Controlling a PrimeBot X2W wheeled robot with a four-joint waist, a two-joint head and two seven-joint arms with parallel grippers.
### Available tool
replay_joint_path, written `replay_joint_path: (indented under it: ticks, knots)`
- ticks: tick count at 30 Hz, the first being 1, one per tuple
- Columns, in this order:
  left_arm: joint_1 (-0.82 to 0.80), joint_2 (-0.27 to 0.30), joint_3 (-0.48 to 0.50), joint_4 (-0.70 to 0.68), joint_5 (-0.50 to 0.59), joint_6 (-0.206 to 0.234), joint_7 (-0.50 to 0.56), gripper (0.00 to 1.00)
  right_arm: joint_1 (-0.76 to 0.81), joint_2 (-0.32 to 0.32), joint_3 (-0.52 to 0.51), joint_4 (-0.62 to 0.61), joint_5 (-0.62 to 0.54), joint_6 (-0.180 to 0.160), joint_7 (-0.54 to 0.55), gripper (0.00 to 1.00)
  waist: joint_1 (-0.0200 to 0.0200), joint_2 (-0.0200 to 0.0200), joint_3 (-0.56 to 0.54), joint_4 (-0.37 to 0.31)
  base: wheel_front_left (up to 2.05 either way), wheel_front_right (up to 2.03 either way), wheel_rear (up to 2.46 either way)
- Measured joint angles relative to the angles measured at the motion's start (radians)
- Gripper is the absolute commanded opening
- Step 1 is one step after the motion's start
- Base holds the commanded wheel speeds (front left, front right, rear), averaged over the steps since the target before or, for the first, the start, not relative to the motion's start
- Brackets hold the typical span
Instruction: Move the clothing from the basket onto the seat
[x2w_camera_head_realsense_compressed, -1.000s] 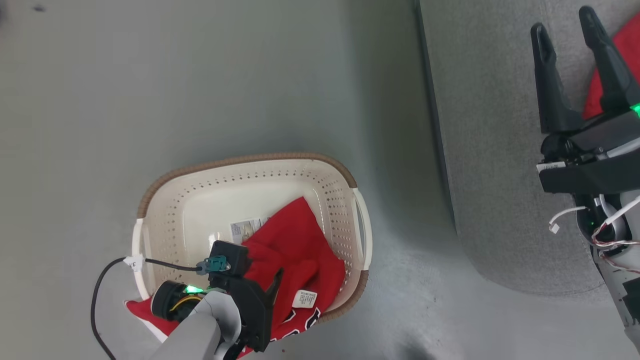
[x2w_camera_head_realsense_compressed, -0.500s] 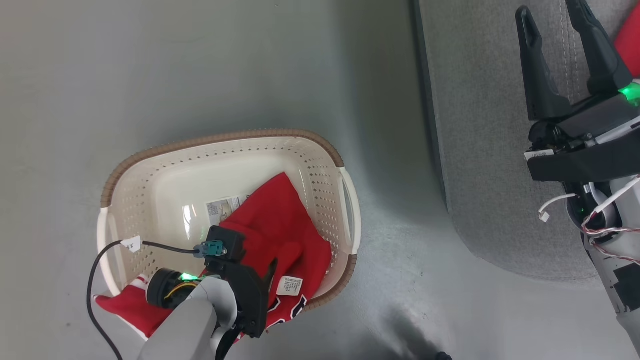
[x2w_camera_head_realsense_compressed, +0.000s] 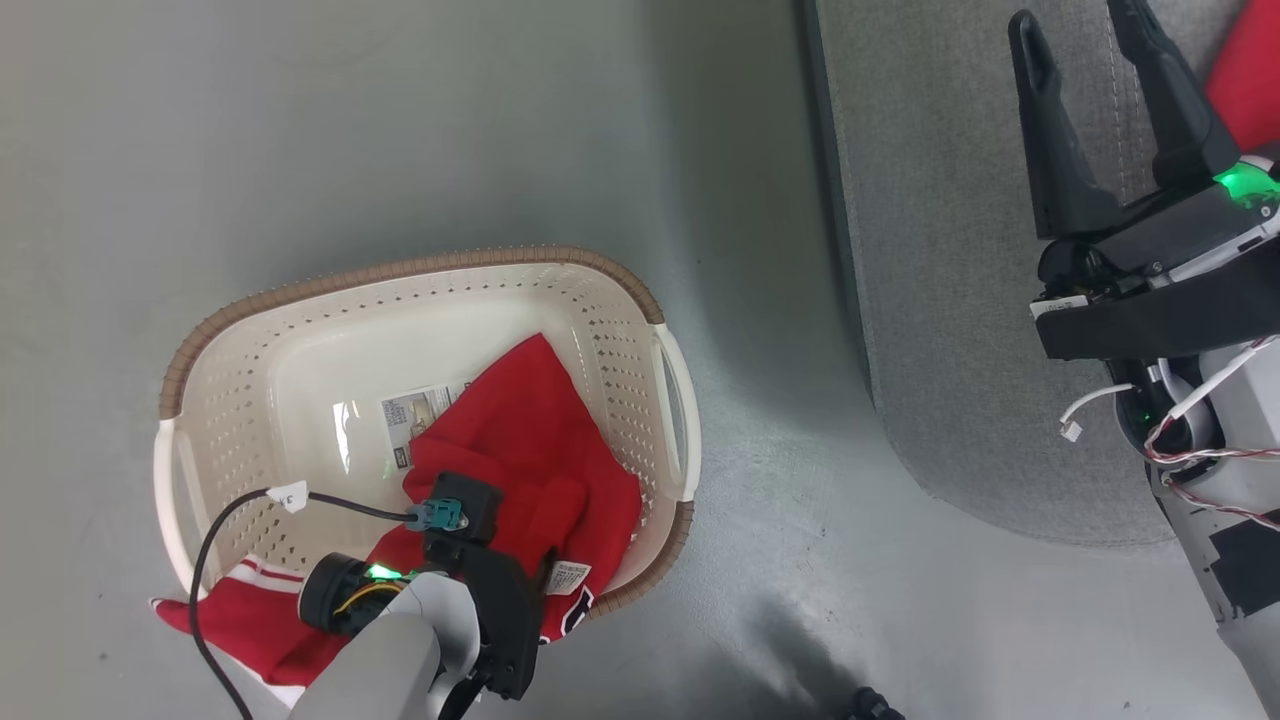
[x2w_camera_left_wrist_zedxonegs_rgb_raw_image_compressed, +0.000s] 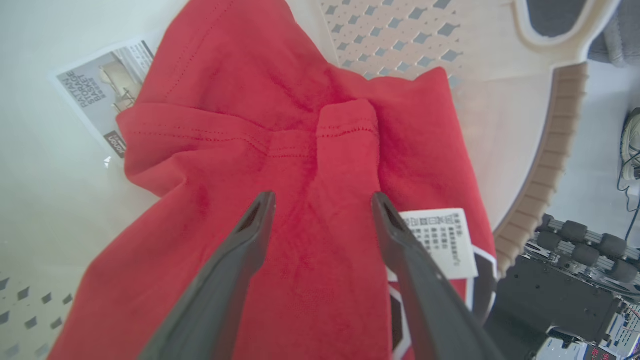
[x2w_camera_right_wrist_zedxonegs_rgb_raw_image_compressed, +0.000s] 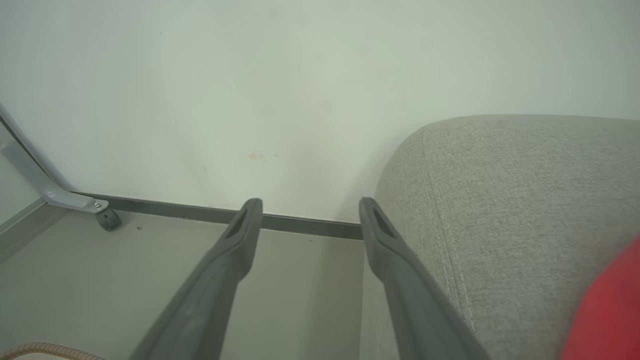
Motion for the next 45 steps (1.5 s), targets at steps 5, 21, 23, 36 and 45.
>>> replay_joint_path:
  ticks: [5,21,23,36,45]
  knots:
    - [-0.008,0.0,-0.03,0.003,-0.007,0.0,0.021,1.0,0.0,0.002,0.003,0.006,0.002,0.0,0.0,1.0,0.0,0.0,0.003,-0.007,0.0,0.0,0.0]
    - [-0.075,0.0,-0.087,0.061,-0.018,0.0,0.134,0.93,-0.004,0.005,0.007,0.026,0.009,0.0,0.0,1.0,0.0,-0.0002,0.01,-0.019,0.0,0.0,0.0]
    - [-0.086,0.0,-0.088,0.079,-0.027,0.0,0.152,0.48,-0.006,0.005,0.008,0.028,0.009,0.0,0.0,1.0,-0.0001,-0.0002,0.009,-0.019,0.0,0.0,0.0]
    - [-0.094,0.0,-0.096,0.077,-0.06,0.0,0.15,0.0,-0.006,0.005,0.009,0.047,0.009,0.0,0.0,1.0,-0.0001,-0.0002,-0.012,-0.013,0.0,0.0,0.0]
    - [-0.09,0.0,-0.116,0.015,-0.096,0.0,0.068,0.0,-0.006,0.003,0.008,0.078,0.009,0.0,0.0,1.0,-0.0001,-0.0001,-0.062,-0.002,0.0,0.0,0.0]
